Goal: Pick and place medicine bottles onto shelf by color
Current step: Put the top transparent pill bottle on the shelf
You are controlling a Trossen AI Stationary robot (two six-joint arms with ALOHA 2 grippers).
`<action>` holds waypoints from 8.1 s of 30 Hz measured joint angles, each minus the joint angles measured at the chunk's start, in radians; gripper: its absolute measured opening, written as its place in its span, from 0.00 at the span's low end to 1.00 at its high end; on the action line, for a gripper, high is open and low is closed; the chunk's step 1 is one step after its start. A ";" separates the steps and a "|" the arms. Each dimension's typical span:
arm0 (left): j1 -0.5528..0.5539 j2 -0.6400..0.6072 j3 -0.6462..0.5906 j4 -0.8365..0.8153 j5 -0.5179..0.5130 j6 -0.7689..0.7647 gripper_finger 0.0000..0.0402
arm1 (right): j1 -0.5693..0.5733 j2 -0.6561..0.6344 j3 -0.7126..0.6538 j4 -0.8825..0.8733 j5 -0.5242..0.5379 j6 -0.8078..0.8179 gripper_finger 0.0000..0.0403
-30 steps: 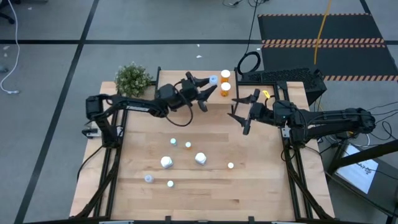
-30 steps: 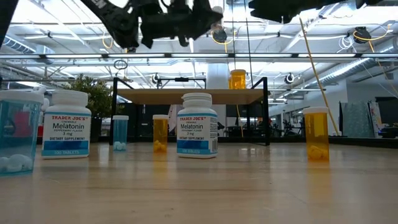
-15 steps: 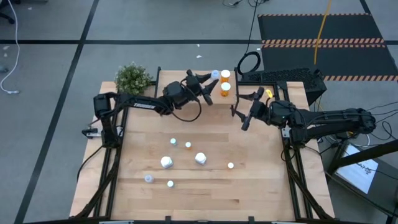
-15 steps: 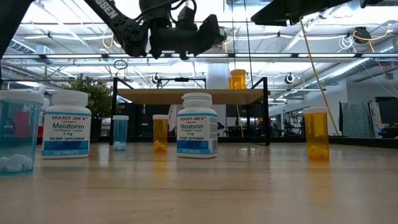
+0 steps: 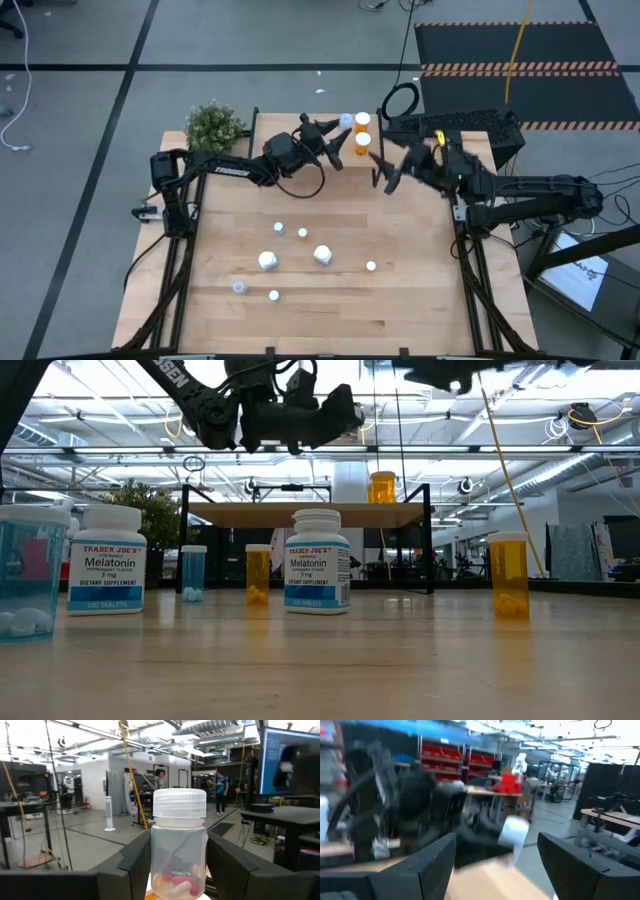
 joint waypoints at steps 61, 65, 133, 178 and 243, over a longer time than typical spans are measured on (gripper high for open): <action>0.038 -0.001 -0.001 0.033 -0.149 0.129 0.44 | -0.464 0.592 0.712 -0.495 -0.704 0.061 0.36; 0.038 -0.001 -0.002 0.032 -0.149 0.102 0.44 | -0.464 0.592 0.712 -0.503 -0.699 0.050 0.39; -0.013 -0.060 0.000 -0.101 -0.234 0.124 0.75 | -0.491 0.597 0.711 -0.526 -0.705 0.055 0.36; -0.252 -0.462 0.000 -0.976 -0.238 -0.044 0.55 | -0.580 0.861 0.712 -0.402 -0.675 0.009 0.39; -0.252 -0.462 0.000 -0.967 -0.234 -0.036 0.55 | -0.575 0.880 0.712 -0.466 -0.655 0.044 0.39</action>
